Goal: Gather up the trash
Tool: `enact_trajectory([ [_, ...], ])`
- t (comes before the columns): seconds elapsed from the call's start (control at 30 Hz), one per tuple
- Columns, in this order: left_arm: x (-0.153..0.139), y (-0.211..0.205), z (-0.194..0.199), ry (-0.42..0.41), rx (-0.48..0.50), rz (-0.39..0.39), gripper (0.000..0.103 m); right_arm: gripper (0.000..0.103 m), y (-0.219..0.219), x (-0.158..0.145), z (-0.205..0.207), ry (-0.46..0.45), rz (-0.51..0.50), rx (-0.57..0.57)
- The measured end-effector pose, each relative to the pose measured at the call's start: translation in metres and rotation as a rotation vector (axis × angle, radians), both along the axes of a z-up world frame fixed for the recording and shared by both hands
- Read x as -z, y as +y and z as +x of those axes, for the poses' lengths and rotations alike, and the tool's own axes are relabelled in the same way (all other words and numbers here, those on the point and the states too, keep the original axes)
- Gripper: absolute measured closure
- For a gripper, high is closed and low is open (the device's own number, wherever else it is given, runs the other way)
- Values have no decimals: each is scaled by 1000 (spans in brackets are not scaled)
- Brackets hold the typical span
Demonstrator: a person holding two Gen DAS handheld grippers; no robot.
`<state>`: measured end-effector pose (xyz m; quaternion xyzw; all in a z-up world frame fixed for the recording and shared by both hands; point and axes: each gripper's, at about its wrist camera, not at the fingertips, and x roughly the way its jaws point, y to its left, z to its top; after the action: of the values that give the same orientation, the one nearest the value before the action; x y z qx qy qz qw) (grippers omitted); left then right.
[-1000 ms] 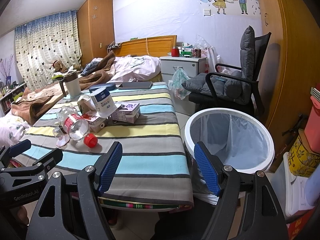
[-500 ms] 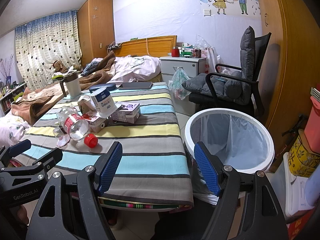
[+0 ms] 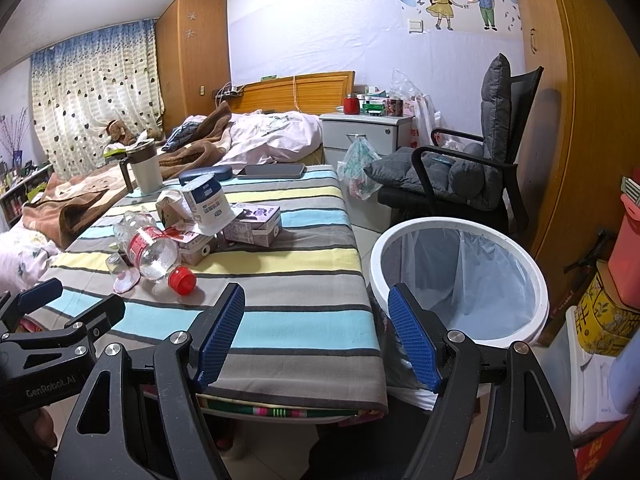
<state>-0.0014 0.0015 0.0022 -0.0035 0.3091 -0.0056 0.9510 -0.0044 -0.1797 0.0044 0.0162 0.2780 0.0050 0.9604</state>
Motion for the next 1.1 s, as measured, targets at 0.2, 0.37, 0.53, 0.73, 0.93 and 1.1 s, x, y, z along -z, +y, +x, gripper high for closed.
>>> enact_trajectory([
  [0.2, 0, 1, 0, 3, 0, -2, 2, 28, 0, -1, 0, 2, 1, 0],
  [0.37, 1, 1, 1, 3, -2, -1, 2, 28, 0, 0, 0, 1, 0, -1],
  [0.53, 1, 1, 1, 0, -1, -1, 2, 28, 0, -1, 0, 1, -1, 1],
  [0.73, 1, 2, 1, 1, -2, 0, 2, 28, 1, -1, 1, 3, -2, -2],
  [0.93, 4, 3, 3, 5, -3, 3, 2, 28, 1, 0, 1, 3, -1, -3],
  [1.1, 10, 13, 8, 41, 40, -19, 2, 28, 2, 3, 8, 16, 11, -21],
])
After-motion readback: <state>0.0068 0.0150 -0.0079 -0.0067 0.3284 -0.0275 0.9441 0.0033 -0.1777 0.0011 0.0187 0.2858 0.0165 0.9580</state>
